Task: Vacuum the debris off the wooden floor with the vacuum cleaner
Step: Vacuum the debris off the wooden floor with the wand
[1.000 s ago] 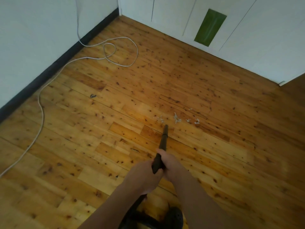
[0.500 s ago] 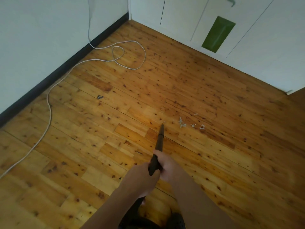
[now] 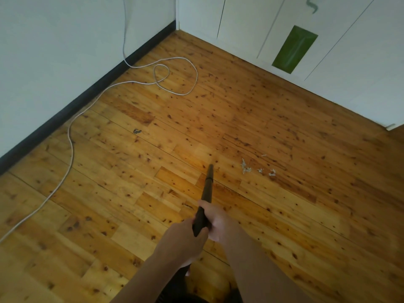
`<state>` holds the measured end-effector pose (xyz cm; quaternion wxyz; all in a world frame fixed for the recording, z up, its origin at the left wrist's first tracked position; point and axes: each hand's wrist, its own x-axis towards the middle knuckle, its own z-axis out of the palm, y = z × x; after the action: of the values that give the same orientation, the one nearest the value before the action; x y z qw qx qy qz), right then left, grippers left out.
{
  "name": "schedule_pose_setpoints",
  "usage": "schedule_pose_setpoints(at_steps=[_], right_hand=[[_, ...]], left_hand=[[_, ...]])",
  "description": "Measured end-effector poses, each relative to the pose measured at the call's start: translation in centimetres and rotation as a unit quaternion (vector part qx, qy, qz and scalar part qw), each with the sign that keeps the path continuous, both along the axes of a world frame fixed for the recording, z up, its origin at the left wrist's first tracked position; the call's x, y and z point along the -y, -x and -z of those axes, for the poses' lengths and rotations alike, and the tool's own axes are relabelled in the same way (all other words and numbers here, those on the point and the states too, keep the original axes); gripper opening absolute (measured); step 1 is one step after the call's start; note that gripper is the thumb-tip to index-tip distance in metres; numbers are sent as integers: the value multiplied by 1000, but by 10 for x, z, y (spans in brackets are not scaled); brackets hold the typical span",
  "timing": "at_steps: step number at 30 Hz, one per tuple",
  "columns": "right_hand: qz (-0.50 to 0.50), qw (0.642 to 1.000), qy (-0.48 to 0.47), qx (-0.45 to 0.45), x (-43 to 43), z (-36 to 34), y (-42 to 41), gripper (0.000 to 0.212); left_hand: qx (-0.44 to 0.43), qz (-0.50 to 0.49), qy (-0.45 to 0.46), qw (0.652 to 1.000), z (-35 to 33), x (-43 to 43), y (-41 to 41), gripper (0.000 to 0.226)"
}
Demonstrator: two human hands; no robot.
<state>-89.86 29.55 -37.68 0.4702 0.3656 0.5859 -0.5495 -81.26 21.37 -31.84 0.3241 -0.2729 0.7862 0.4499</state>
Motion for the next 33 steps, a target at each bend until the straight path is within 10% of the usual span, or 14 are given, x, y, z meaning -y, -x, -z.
schedule_pose_setpoints(at_steps=[33], right_hand=[[-26, 999, -14, -28, 13, 17, 73, 20]], left_hand=[[-31, -20, 25, 999, 14, 4, 61, 34]])
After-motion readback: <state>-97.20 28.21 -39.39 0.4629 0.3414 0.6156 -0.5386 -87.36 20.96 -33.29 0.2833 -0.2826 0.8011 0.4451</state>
